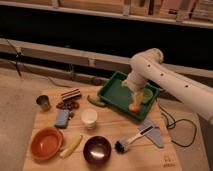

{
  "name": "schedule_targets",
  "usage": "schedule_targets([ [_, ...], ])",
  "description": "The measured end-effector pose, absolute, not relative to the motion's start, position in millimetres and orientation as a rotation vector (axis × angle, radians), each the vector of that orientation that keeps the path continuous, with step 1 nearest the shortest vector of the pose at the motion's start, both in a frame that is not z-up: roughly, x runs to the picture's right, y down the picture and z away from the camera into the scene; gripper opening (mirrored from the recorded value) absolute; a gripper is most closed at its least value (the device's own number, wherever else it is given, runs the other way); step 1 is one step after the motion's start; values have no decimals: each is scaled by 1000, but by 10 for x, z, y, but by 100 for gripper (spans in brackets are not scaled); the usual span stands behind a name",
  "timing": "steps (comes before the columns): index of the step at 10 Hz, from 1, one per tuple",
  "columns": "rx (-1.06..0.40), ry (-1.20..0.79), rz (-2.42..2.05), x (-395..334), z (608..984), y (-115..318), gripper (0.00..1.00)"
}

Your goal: Place brush in metal cup

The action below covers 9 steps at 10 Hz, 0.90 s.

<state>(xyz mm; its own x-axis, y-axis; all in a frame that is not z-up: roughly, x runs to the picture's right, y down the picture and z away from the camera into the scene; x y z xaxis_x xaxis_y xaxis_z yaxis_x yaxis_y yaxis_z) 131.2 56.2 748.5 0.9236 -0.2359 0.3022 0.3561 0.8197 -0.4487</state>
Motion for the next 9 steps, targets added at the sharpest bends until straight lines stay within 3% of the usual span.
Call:
schedule_targets([
  [4,-544,-284,-317,908,6915,1253,80],
  [9,-578,-222,-179,1234,6835,1528,80],
])
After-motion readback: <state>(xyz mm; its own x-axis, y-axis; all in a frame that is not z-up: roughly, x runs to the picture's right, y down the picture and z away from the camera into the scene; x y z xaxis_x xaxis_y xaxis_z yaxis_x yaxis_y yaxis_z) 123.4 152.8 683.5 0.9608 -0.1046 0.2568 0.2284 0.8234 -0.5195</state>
